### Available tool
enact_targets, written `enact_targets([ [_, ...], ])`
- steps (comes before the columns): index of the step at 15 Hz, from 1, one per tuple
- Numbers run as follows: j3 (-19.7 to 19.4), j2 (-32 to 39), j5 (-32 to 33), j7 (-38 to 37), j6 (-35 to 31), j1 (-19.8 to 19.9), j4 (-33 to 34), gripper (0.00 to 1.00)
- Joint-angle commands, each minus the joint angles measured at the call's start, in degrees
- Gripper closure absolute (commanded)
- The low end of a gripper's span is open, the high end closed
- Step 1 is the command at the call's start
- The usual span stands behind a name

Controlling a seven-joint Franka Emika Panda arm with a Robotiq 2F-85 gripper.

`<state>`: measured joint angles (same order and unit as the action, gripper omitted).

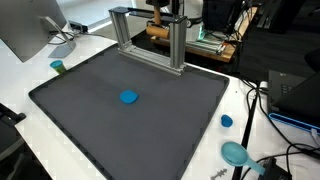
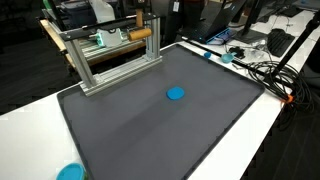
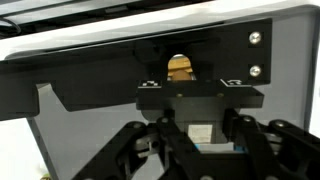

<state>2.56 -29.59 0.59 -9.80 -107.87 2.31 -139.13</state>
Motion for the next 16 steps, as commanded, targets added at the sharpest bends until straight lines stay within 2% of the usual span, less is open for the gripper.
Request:
enact_targets([
  [1,-0.71,-3.13,0.85,2.9,1.3,-0.58,-2.25,0.78],
  [11,-4.44,-4.18,-1.4,18.17,-3.86,-2.8,-6.8,0.78],
  [12,-4.75,-4.01,-1.8,18.98,-3.89,-3.04,-6.81,0.28],
  [13,-4.88,-3.85,-1.63,19.44,-3.59,-3.1,-6.79,0.27],
  [16,-5.14,-3.77,-1.53,20.17,-2.56,-3.37,-6.29,0.08],
])
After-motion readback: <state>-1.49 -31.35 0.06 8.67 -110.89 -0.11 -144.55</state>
